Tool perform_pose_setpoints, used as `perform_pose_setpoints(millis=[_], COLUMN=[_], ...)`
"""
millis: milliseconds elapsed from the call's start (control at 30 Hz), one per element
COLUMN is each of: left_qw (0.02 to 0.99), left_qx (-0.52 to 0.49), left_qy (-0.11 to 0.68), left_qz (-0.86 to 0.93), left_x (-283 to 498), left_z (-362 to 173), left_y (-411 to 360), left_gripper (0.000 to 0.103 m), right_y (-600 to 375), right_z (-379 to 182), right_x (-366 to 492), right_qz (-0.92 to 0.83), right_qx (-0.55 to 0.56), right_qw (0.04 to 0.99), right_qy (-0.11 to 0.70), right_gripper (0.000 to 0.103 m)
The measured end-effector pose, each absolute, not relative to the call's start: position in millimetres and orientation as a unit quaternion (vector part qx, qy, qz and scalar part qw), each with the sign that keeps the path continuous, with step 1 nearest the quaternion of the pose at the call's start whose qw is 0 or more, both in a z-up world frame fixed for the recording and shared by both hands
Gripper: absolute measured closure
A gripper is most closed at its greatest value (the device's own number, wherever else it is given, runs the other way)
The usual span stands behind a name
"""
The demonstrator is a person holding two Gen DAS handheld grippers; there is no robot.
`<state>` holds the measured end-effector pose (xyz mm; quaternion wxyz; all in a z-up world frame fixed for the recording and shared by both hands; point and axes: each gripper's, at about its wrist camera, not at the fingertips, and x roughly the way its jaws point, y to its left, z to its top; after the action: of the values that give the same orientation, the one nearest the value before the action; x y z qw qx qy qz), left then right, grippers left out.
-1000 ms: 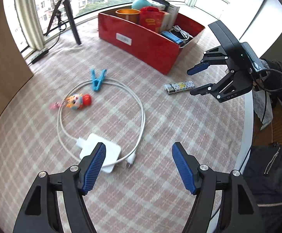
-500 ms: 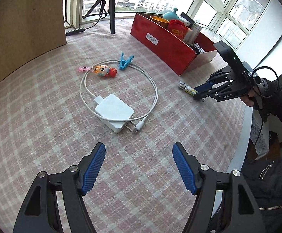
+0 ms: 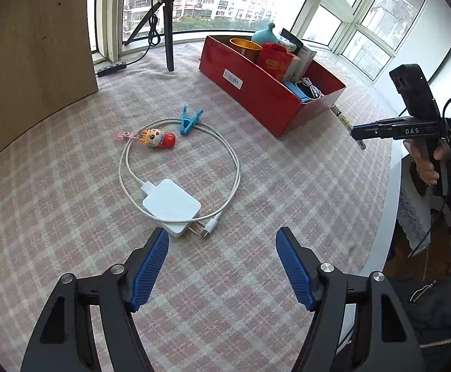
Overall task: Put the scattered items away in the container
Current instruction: 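Carry the lighter with the right tool and lower it into the red box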
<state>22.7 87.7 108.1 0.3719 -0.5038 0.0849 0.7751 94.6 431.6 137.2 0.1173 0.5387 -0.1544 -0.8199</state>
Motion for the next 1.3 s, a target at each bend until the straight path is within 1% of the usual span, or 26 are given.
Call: perform_pose_setpoints(millis=[133,200,333,600,800,1133,1300], left_qw=[0.358,0.354,0.346,0.327,0.324,0.337,0.337], left_qx=[-0.493,-0.487,-0.481,-0.490,-0.496,-0.496,-0.498], left_qy=[0.078,0.074,0.066,0.056,0.057,0.067,0.070], left_qz=[0.789,0.795,0.803,0.806,0.804,0.797,0.796], left_x=[14.0,8.4,-3.8,-20.8,-32.2,-39.8,-40.2], left_z=[121.5,127.4,131.6,119.7,109.7,101.3,97.9], left_y=[89.9,91.8,92.1,81.9,79.2,82.8,82.8], left_gripper=[0.033,0.033,0.033,0.033,0.033,0.033,0.033], right_y=[455.4,465.0,472.4,463.5,460.3,452.2,466.9], right_z=[172.0,175.2,145.7,83.4,55.7,33.5,43.3], right_x=[66.6,40.7,-10.0,-69.3,-85.0,-85.1,-83.6], right_qz=[-0.831,-0.824,-0.789,-0.736,-0.712,-0.676,-0.685], right_qx=[0.526,0.542,0.598,0.672,0.700,0.735,0.725], right_qw=[0.097,0.089,0.075,0.053,0.042,0.050,0.049], right_qy=[-0.149,-0.136,-0.121,-0.065,-0.041,-0.028,-0.053], right_gripper=[0.080,0.080,0.080,0.080,0.080,0.080,0.080])
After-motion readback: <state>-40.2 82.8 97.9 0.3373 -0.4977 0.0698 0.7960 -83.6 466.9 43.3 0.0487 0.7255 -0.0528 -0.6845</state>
